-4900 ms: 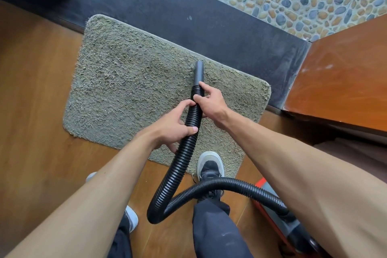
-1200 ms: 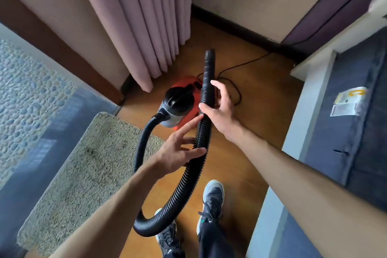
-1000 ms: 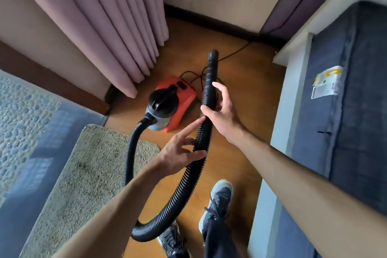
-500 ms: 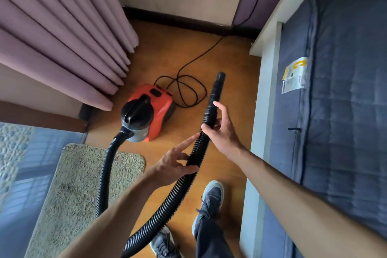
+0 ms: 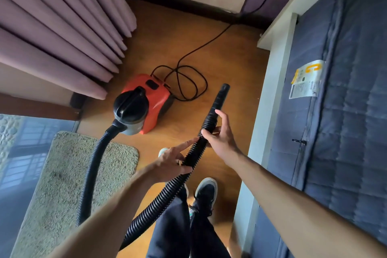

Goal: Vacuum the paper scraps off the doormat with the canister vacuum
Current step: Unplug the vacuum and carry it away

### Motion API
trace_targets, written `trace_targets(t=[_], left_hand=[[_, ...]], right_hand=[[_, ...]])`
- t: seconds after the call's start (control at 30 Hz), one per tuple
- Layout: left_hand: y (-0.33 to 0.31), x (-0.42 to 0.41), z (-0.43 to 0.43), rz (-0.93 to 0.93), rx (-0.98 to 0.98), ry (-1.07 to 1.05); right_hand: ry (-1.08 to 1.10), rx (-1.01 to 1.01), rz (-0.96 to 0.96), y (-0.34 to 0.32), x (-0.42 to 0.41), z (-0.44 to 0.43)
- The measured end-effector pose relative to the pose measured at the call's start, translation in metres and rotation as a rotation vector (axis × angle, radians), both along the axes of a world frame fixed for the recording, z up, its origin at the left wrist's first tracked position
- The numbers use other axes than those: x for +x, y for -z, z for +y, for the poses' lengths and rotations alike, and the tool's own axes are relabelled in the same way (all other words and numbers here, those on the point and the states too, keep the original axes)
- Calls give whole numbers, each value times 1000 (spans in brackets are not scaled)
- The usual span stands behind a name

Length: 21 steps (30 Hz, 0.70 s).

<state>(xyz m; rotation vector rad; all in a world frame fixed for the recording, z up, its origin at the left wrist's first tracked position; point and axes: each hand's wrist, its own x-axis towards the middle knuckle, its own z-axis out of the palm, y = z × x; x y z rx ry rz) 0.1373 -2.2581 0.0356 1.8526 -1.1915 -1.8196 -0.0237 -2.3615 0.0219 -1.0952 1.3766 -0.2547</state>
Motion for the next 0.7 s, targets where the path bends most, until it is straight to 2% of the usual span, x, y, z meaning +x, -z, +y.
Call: trace_targets(t=[0.53,0.7], left_hand=[[49,38,-30,18,159,62],[65,32,-30,61,213,54]], right_hand=[[74,150,80,55,35,-22],[30,188,134,73,32,-25]])
